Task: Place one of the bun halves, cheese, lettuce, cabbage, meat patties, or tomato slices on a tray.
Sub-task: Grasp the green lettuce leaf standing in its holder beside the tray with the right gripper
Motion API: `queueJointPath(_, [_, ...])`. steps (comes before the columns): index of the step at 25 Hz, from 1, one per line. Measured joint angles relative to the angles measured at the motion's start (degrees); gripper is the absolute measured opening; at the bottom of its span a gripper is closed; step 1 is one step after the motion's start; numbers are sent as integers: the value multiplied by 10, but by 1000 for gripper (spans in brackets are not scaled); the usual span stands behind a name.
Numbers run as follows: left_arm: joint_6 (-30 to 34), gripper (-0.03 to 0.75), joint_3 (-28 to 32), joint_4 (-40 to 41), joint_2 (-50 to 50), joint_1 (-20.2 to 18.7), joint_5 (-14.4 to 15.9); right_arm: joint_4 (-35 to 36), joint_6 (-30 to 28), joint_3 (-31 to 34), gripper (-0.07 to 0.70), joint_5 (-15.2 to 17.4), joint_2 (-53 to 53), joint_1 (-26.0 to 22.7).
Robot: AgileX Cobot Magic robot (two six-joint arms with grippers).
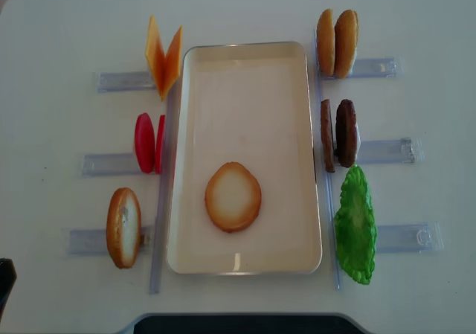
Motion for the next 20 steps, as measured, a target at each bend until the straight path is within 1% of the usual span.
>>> queueJointPath(3, [0, 0, 0, 0, 0, 0, 0, 0, -6, 0, 590, 0, 0, 1])
queueJointPath(7, [0, 0, 0, 0, 0, 0, 0, -6, -14, 0, 590, 0, 7, 16])
queueJointPath(11, [0, 0, 0, 0, 0, 0, 0, -4, -15, 0, 590, 1, 41, 18])
queueJointPath(12, [0, 0, 0, 0, 0, 0, 0, -2, -14, 0, 590, 1, 65, 18])
queueJointPath(15, [0, 0, 0, 0, 0, 0, 0, -1, 0, 0, 590, 0, 87, 18])
queueJointPath(20, [0, 0, 0, 0, 0, 0, 0, 0, 24, 0, 590, 0, 97, 18])
